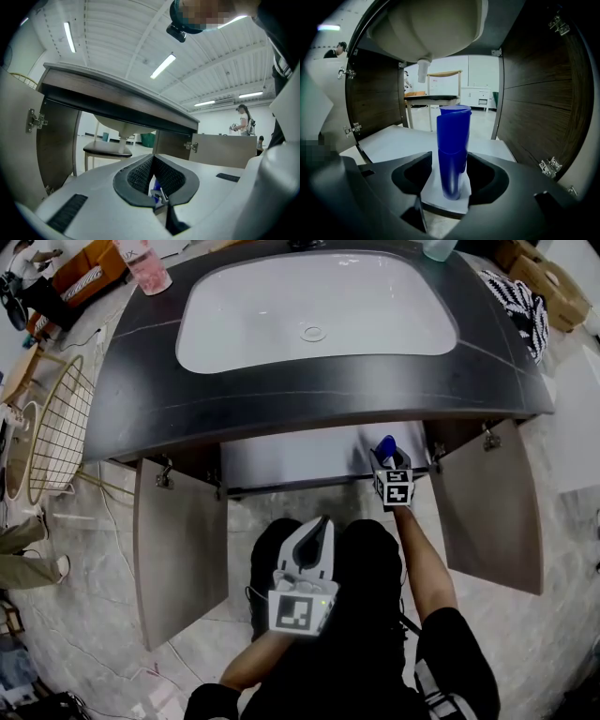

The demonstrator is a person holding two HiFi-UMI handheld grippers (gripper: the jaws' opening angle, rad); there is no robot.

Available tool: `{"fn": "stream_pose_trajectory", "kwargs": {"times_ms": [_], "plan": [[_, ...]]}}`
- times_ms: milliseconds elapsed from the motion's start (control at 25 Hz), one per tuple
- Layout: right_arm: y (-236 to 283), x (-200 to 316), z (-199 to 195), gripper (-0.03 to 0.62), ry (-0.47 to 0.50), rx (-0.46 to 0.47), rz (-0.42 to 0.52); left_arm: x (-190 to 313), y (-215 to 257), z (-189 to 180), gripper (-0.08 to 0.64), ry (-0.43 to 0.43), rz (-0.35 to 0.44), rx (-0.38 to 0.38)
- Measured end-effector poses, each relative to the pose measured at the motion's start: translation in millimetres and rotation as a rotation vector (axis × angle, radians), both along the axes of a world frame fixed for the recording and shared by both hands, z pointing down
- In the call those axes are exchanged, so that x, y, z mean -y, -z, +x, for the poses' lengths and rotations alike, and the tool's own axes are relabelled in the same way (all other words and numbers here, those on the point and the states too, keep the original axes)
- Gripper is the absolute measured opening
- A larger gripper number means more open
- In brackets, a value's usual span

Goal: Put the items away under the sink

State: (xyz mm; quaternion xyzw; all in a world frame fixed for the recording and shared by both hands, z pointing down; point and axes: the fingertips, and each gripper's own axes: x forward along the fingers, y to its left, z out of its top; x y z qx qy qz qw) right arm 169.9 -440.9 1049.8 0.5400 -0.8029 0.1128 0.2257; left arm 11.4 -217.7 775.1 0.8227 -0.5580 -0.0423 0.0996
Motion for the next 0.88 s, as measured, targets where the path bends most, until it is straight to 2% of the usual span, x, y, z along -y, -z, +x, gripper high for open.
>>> {"fn": "stream_pose_trajectory", "kwargs": {"times_ms": [360, 640, 880], "plan": [[8, -14, 9, 0.222, -0.032, -0.022, -0.051, 15, 7, 1, 0.015, -0.025, -0.058, -0.018], [28, -48, 21, 0.221, -0.076, -0.033, -0.219, 26, 61, -1, 0.015, -0.019, -0.135, -0.008], [69, -104, 21, 0.06, -0.117, -0.03, -0.442, 30, 137, -6, 0.015, -0.031, -0.192, 0.027]]}}
